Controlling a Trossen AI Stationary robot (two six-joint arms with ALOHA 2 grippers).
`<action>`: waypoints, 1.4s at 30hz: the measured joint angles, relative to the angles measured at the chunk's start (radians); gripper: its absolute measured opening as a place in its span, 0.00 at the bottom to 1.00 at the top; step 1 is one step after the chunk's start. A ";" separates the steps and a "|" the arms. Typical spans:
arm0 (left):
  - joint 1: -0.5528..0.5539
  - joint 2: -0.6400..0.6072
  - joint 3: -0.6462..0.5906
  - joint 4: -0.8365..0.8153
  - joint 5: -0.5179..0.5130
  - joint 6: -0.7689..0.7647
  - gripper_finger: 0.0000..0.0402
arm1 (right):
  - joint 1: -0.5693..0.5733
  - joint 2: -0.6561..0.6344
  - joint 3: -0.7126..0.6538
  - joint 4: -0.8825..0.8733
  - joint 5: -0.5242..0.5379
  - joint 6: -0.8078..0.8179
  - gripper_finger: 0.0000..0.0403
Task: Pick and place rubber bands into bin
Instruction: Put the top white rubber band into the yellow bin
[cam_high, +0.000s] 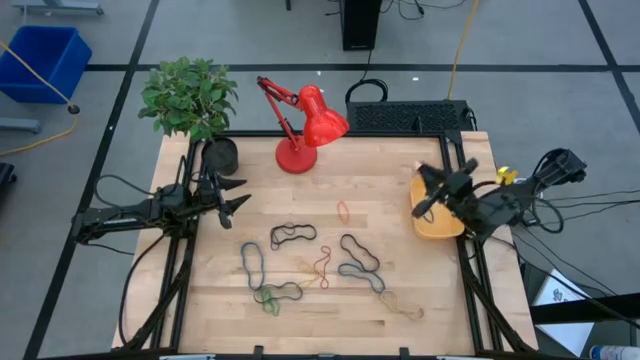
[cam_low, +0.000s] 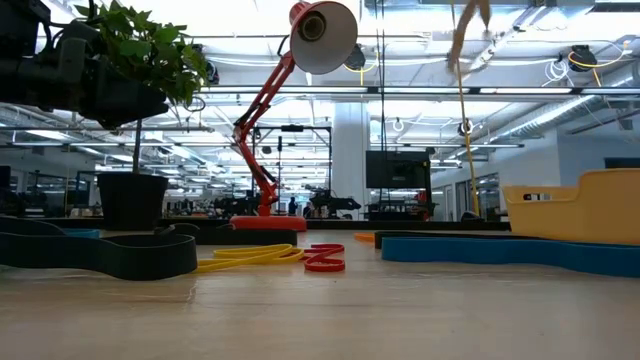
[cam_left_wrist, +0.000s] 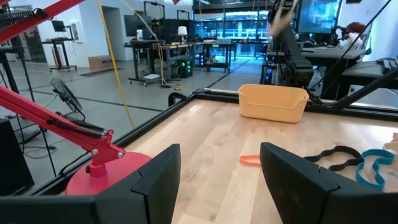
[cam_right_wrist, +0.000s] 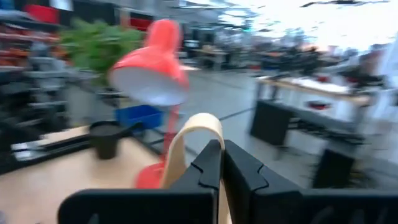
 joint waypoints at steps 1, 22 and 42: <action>0.000 0.000 0.000 0.000 0.000 0.000 0.57 | 0.000 0.001 0.016 0.001 0.043 -0.035 0.00; 0.000 0.000 0.000 0.000 -0.001 0.001 0.57 | -0.014 0.063 0.065 0.695 0.143 -0.733 0.00; 0.000 0.000 0.000 0.000 -0.001 0.000 0.57 | 0.047 0.056 0.064 0.260 -0.730 -0.182 0.00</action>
